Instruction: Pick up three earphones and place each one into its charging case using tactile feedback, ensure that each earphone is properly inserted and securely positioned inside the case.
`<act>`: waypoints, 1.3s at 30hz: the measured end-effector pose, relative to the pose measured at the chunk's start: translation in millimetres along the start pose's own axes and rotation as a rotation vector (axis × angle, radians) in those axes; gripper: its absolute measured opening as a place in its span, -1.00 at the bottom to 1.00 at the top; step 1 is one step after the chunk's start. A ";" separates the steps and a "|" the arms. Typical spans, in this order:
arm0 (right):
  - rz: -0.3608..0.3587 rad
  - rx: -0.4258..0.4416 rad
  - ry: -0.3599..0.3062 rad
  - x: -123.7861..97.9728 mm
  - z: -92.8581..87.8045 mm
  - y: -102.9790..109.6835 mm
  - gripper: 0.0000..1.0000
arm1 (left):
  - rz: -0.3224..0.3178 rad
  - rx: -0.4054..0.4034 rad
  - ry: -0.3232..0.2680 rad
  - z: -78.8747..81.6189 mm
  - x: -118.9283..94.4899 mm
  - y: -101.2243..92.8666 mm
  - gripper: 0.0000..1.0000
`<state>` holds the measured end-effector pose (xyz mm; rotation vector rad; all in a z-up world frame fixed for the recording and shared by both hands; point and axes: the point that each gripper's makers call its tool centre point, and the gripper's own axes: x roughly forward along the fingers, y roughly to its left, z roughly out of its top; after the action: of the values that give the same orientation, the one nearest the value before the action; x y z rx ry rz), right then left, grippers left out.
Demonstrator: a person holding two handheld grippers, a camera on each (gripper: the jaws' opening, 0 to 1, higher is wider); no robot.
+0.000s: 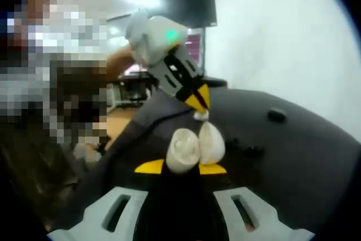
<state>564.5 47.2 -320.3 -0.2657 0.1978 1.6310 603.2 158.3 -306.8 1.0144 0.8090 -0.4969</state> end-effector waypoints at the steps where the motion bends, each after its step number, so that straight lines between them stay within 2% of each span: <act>1: 0.000 0.000 0.000 0.0 0.0 0.1 -0.57 | -0.008 -0.009 -0.007 0.0 -0.7 -1.3 -0.92; 4: 0.001 0.001 0.000 0.2 0.0 0.5 -0.57 | -0.028 -0.009 -0.016 -0.1 -3.6 -5.1 -0.90; 6: 0.000 0.001 0.000 0.3 0.1 0.3 -0.57 | -0.039 -0.007 -0.022 -1.6 -7.7 -1.1 -0.89; 11: 0.000 0.001 0.000 0.6 0.3 0.3 -0.57 | -0.103 -0.060 -0.139 10.5 -21.8 3.5 -0.76; 13: 0.000 0.002 0.000 0.7 0.3 0.3 -0.57 | -0.095 -0.039 -0.174 10.1 -27.9 11.6 -0.68; 14: 0.000 0.002 0.000 0.8 0.4 0.3 -0.57 | -0.082 0.003 -0.195 9.2 -30.2 16.2 -0.65; 15: 0.000 0.002 0.000 0.8 0.4 0.2 -0.57 | -0.070 -0.010 -0.196 4.2 -31.3 20.4 -0.61; 16: 0.000 0.003 0.000 0.8 0.4 0.1 -0.57 | -0.058 0.021 -0.202 -0.5 -31.4 26.3 -0.54; 18: 0.000 0.003 0.000 0.8 0.4 0.0 -0.57 | -0.027 0.171 -0.268 -3.7 -30.1 33.4 -0.46; 19: 0.000 0.003 0.000 0.7 0.4 -0.1 -0.57 | -0.025 0.239 -0.278 -6.6 -30.0 33.2 -0.48; 20: 0.000 0.004 0.000 0.8 0.4 -0.1 -0.57 | -0.009 0.273 -0.297 -10.9 -28.3 35.8 -0.50; 21: 0.000 0.004 0.000 0.9 0.4 0.0 -0.57 | 0.011 0.273 -0.305 -14.4 -26.4 40.1 -0.52; 22: 0.000 0.004 0.001 0.9 0.4 0.1 -0.57 | -0.005 0.347 -0.305 -17.7 -24.6 37.8 -0.53; 24: 0.000 0.005 0.001 0.9 0.5 -0.2 -0.57 | -0.002 0.398 -0.414 -12.2 -24.6 36.1 -0.57; 25: 0.000 0.005 0.001 0.8 0.5 -0.3 -0.57 | -0.039 0.433 -0.437 -13.0 -25.0 28.2 -0.59; 26: 0.000 0.005 0.001 0.8 0.5 -0.3 -0.57 | -0.067 0.427 -0.494 -8.3 -26.0 22.7 -0.60; 28: 0.001 0.007 0.000 0.7 0.5 -0.5 -0.57 | -0.140 0.328 -0.561 -2.1 -24.7 14.5 -0.61; 30: 0.002 0.008 0.000 0.5 0.6 -0.5 -0.57 | -0.174 0.251 -0.555 -2.4 -19.8 13.7 -0.65; 34: 0.003 0.011 -0.001 -0.2 0.5 -0.3 -0.57 | -0.188 0.262 -0.531 -7.6 -15.7 12.8 -0.71; 37: 0.003 0.010 -0.001 -0.7 0.4 0.3 -0.57 | -0.308 0.163 -0.476 -17.1 -13.6 0.4 -0.80; 39: 0.003 0.009 -0.001 -1.1 0.4 0.6 -0.57 | -0.353 0.135 -0.479 -17.3 -13.4 -7.5 -0.78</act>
<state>563.9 46.2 -319.6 -0.2580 0.2049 1.6325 583.5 170.4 -305.3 0.8261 0.5251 -1.0641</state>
